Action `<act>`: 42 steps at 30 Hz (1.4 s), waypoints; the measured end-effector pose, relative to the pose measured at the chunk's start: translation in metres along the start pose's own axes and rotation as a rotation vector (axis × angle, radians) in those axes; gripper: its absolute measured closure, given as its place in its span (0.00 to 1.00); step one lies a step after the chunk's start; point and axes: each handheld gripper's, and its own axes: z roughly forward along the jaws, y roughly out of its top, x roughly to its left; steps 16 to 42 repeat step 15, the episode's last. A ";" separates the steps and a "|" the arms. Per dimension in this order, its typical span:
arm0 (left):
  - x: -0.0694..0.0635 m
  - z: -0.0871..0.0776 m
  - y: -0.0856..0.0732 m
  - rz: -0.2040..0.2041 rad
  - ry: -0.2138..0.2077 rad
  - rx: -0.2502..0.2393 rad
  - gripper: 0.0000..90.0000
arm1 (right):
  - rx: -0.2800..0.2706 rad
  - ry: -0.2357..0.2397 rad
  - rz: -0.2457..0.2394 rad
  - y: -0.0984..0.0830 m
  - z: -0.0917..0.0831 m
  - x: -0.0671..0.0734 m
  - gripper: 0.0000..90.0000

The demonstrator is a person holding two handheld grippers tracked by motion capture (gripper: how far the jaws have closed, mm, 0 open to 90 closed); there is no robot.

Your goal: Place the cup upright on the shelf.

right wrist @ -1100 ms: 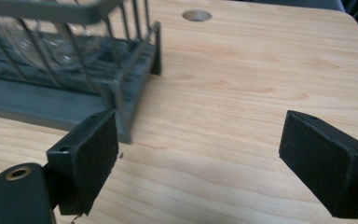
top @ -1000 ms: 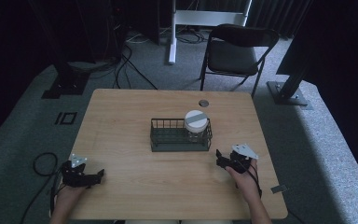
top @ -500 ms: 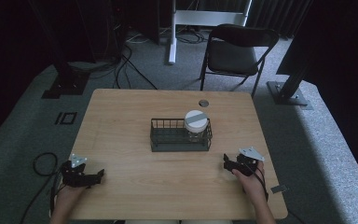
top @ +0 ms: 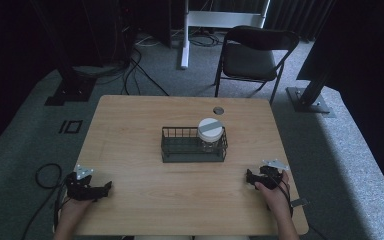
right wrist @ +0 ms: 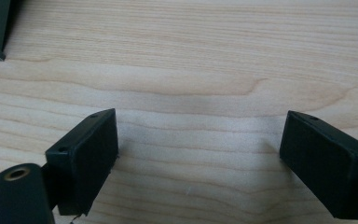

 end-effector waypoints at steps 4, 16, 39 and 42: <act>0.000 0.000 0.000 0.000 0.000 0.000 0.00 | 0.005 0.010 0.012 0.000 0.001 -0.001 0.12; 0.000 0.000 0.000 0.000 0.000 0.000 0.00 | 0.005 0.015 0.016 0.000 0.001 -0.002 0.12; 0.000 0.000 0.000 0.000 0.000 0.000 0.00 | 0.005 0.015 0.016 0.000 0.001 -0.002 0.12; 0.000 0.000 0.000 0.000 0.000 0.000 0.00 | 0.005 0.015 0.016 0.000 0.001 -0.002 0.12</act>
